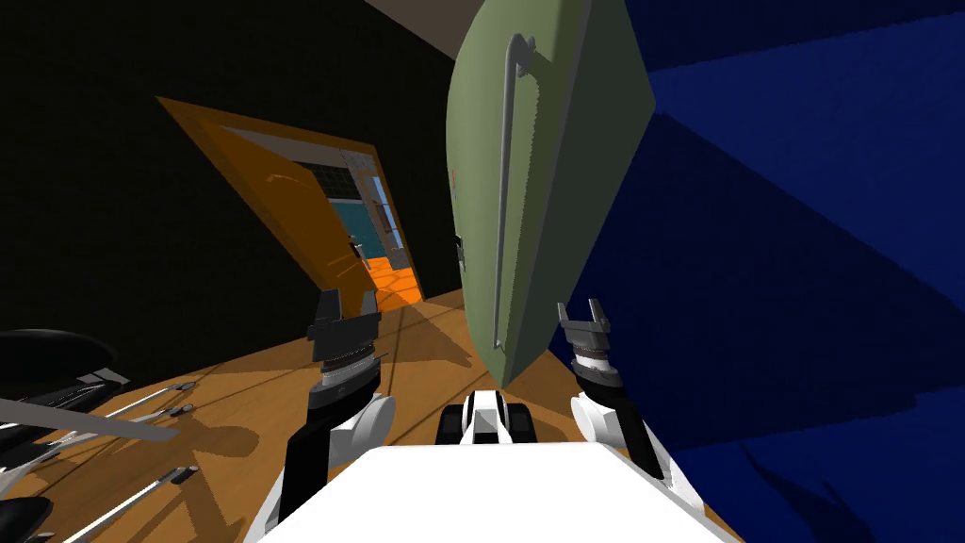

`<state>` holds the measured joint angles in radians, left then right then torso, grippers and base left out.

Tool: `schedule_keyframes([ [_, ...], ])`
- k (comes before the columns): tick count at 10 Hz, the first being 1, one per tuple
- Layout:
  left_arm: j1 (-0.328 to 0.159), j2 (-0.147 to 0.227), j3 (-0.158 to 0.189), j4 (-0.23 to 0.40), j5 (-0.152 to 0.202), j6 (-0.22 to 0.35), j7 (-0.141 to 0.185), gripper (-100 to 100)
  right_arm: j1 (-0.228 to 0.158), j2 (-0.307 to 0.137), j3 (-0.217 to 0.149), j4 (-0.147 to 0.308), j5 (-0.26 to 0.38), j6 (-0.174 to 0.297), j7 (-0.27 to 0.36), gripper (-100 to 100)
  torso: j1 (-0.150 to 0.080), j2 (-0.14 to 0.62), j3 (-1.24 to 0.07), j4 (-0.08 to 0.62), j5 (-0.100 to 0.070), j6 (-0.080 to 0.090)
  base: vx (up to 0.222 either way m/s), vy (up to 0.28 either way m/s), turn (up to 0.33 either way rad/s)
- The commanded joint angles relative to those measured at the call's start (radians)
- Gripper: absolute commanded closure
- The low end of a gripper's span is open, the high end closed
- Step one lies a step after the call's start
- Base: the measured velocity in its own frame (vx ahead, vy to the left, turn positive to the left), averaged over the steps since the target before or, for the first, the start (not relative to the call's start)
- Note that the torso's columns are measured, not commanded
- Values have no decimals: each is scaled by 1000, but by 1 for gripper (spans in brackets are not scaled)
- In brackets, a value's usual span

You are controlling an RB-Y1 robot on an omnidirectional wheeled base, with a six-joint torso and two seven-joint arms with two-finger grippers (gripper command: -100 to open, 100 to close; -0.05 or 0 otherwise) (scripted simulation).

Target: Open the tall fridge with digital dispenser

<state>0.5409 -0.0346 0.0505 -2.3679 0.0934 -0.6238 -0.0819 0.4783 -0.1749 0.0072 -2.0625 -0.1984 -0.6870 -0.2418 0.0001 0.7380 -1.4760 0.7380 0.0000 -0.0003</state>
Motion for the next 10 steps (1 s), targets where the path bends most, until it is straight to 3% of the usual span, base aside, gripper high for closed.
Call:
schedule_keyframes([
  [1,0,0,0,0,0,0,0,0,-10,-10,-8,24,-63,-17,-75,-100,0,0,0,0,0,1,-17,4,265],
  [2,0,0,0,0,0,0,0,0,-10,-10,-8,24,-63,-17,-97,-100,0,0,0,0,0,0,-15,-2,121],
  [3,0,0,0,0,0,0,0,0,-20,-16,-13,42,-107,-27,-129,-100,0,0,0,0,0,1,-20,-1,171],
  [4,0,0,0,0,0,0,0,0,-20,-16,-13,42,-107,-27,-154,-100,0,0,0,0,0,0,-15,-2,150],
  [5,0,0,0,0,0,0,0,0,-31,-22,-17,62,-151,-38,-184,-100,0,0,0,0,0,1,-19,1,275],
  [10,0,0,0,0,0,0,0,0,-55,-33,-25,102,-242,-58,-330,-100,0,0,0,0,0,0,-21,0,181],
])
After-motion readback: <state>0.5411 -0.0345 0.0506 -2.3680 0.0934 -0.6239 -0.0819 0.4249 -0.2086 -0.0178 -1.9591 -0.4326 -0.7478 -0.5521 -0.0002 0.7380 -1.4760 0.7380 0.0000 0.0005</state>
